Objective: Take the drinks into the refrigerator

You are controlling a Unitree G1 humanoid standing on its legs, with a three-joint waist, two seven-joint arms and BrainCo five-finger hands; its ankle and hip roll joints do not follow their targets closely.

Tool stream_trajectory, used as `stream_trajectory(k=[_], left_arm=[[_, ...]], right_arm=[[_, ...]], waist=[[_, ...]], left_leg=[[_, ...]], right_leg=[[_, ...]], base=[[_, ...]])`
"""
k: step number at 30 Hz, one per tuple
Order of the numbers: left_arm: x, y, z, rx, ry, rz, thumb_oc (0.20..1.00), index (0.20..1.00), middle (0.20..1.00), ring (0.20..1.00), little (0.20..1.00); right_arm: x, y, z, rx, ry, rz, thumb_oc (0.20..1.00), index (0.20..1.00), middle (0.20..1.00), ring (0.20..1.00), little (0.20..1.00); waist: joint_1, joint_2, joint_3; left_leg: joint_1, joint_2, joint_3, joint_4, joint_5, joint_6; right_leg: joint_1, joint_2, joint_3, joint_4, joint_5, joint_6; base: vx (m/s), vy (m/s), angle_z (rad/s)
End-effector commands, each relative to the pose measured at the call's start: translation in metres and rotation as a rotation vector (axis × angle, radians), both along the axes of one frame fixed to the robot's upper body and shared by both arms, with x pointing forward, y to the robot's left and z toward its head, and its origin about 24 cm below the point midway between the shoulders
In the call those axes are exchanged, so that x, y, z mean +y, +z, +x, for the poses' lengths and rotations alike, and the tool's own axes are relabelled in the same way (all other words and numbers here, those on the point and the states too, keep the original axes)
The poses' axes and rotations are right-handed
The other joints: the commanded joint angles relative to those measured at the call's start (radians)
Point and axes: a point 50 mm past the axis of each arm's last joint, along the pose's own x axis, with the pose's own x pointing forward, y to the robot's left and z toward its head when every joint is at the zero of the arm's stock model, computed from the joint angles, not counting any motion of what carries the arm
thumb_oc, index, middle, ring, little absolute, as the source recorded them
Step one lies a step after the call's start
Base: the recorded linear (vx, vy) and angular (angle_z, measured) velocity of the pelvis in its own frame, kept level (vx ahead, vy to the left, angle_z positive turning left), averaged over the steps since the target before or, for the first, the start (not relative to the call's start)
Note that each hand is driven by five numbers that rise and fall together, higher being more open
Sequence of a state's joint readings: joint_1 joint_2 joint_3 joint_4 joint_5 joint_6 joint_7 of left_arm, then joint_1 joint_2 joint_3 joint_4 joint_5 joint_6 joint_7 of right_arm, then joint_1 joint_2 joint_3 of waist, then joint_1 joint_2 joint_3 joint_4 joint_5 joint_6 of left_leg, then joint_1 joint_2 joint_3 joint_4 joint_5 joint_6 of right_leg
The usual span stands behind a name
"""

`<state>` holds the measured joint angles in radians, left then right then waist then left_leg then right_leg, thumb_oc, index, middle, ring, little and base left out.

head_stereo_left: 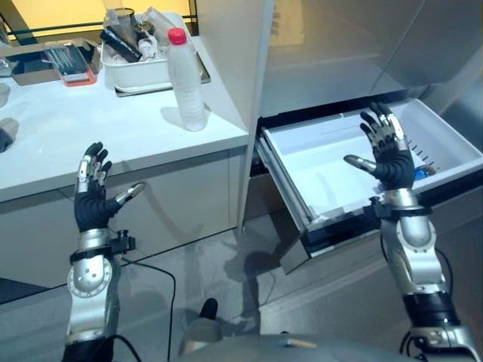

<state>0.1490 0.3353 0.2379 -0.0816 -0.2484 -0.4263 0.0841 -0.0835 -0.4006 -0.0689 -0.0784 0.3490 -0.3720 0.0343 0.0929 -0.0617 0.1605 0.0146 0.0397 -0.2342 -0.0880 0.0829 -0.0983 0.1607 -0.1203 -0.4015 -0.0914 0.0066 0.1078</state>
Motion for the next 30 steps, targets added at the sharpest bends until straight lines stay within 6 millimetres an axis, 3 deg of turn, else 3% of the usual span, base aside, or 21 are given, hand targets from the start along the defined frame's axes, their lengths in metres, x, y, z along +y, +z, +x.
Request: stream_trajectory(k=[1, 8, 17, 21, 30], left_arm=[[0.0, 0.027, 0.007, -0.133, -0.021, 0.069, 1.0, 1.0, 1.0, 1.0, 1.0], [0.0, 0.026, 0.009, -0.126, -0.032, 0.064, 1.0, 1.0, 1.0, 1.0, 1.0], [0.017, 0.026, 0.023, -0.079, 0.016, 0.112, 1.0, 1.0, 1.0, 1.0, 1.0], [0.03, 0.047, 0.039, -0.132, 0.063, 0.116, 1.0, 1.0, 1.0, 1.0, 1.0], [0.062, 0.074, 0.053, -0.137, 0.171, 0.173, 1.0, 1.0, 1.0, 1.0, 1.0]], right_arm=[[0.0, 0.033, -0.002, -0.185, 0.003, 0.024, 1.0, 1.0, 1.0, 1.0, 1.0], [-0.001, 0.031, -0.002, -0.175, -0.002, 0.022, 1.0, 1.0, 1.0, 1.0, 1.0], [0.009, 0.035, 0.0, -0.176, 0.079, 0.014, 1.0, 1.0, 1.0, 1.0, 1.0], [0.02, 0.042, -0.001, -0.191, 0.163, -0.006, 1.0, 1.0, 1.0, 1.0, 1.0], [0.037, 0.054, -0.007, -0.215, 0.33, -0.051, 1.0, 1.0, 1.0, 1.0, 1.0]], waist=[[-0.024, 0.004, -0.024], [-0.033, 0.01, -0.03], [-0.052, 0.023, -0.033], [-0.074, 0.031, -0.038], [-0.111, 0.036, -0.03]], left_leg=[[0.062, -0.057, 0.051, 0.027, -0.118, 0.105], [0.069, -0.057, 0.059, 0.023, -0.119, 0.104], [0.091, -0.059, 0.106, 0.032, -0.142, 0.121], [0.106, -0.058, 0.133, 0.031, -0.152, 0.121], [0.096, -0.059, 0.201, 0.083, -0.19, 0.124]], right_leg=[[-0.036, 0.025, -0.008, 0.134, -0.105, -0.047], [-0.024, 0.026, -0.003, 0.115, -0.101, -0.047], [-0.033, 0.026, 0.062, 0.119, -0.094, -0.042], [-0.037, 0.03, 0.099, 0.116, -0.094, -0.04], [-0.077, 0.037, 0.196, 0.141, -0.092, -0.034]], base=[[0.0, 0.0, 0.0], [0.0, 0.0, 0.0], [0.01, 0.026, -0.16], [0.04, 0.039, -0.24], [0.02, 0.034, -0.32]])
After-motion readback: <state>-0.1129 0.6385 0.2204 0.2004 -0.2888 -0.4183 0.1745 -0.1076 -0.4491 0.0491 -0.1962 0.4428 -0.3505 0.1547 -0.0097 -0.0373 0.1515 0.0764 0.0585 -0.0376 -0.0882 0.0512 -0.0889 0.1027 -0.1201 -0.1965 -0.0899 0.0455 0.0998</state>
